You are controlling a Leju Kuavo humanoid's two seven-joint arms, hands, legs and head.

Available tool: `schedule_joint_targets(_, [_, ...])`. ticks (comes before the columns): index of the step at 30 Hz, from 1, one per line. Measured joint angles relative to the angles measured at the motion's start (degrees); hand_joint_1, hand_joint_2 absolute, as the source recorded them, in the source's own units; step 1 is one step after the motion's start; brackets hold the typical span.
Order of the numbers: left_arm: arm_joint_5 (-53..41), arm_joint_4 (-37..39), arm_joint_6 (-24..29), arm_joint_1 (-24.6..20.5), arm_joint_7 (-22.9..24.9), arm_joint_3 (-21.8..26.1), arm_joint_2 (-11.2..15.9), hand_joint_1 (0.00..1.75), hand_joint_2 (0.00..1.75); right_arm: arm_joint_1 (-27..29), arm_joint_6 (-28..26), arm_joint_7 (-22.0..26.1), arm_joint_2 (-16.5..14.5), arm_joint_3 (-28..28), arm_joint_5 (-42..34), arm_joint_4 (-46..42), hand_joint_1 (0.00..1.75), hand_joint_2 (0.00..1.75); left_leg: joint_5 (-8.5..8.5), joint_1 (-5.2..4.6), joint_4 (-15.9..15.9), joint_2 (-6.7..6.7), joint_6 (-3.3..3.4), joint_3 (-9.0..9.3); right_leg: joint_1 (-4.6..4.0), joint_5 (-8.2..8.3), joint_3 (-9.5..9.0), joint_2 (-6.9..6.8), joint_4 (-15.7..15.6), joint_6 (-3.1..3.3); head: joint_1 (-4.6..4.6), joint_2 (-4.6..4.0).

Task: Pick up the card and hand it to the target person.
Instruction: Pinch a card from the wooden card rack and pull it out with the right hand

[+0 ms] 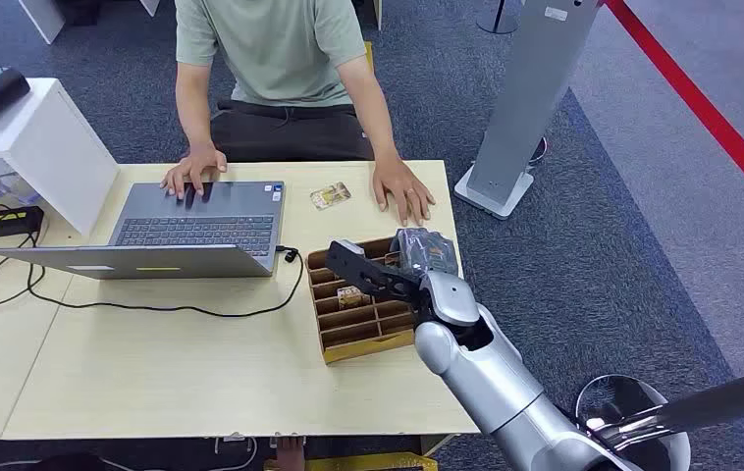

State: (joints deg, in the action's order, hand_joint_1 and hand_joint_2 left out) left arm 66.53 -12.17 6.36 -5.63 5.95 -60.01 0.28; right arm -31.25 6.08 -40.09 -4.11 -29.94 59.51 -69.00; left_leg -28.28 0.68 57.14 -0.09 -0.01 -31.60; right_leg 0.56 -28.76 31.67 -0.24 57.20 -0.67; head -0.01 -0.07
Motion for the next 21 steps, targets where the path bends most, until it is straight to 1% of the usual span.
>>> schedule_joint_targets(3, [0.0, 0.0, 0.0, 0.0, 0.0, 0.0, 0.0, 0.0, 0.0, 0.0, 0.0, 0.0, 0.0, 0.0, 0.0, 0.0, 1.35, 1.75, 0.0, 0.0, 0.0, 0.0, 0.0, 0.0, 0.0, 0.0, 0.0, 0.0, 0.0, 0.0, -0.01, 0.0])
schedule_joint_targets(7, [0.0, 0.0, 0.0, 0.0, 0.0, 0.0, 0.0, 0.0, 0.0, -0.1, -0.1, 0.0, 0.0, 0.0, 0.0, 0.0, 1.57, 1.75, 0.0, 0.0, 0.0, 0.0, 0.0, 0.0, 0.0, 0.0, -0.01, 0.0, 0.0, 0.0, 0.0, 0.0])
schedule_joint_targets(9, [0.0, 0.0, 0.0, 0.0, 0.0, 0.0, 0.0, 0.0, 0.0, -0.1, -0.2, 0.0, 0.0, 0.0, 0.0, 0.0, 1.61, 1.75, 0.0, 0.0, 0.0, 0.0, 0.0, 0.01, 0.0, 0.0, -0.01, 0.0, 0.0, 0.0, 0.01, 0.0])
schedule_joint_targets(17, [0.0, 0.0, 0.0, 0.0, -0.1, 0.0, 0.0, 0.0, 0.0, -0.1, -0.4, 0.0, 0.0, -0.1, -0.5, 0.0, 1.62, 1.75, 0.0, 0.0, 0.0, 0.0, 0.0, 0.02, 0.0, 0.0, -0.02, 0.0, 0.0, 0.0, -0.01, 0.0])
schedule_joint_targets(21, [0.2, 0.0, 0.5, 0.0, -1.0, 0.0, 0.0, 0.0, 0.0, -0.1, -0.9, 0.0, 0.0, -0.2, -1.1, 0.0, 1.62, 1.75, 0.0, 0.0, 0.0, 0.0, 0.0, 0.03, 0.0, 0.0, -0.03, 0.0, 0.0, 0.0, -0.01, 0.0])
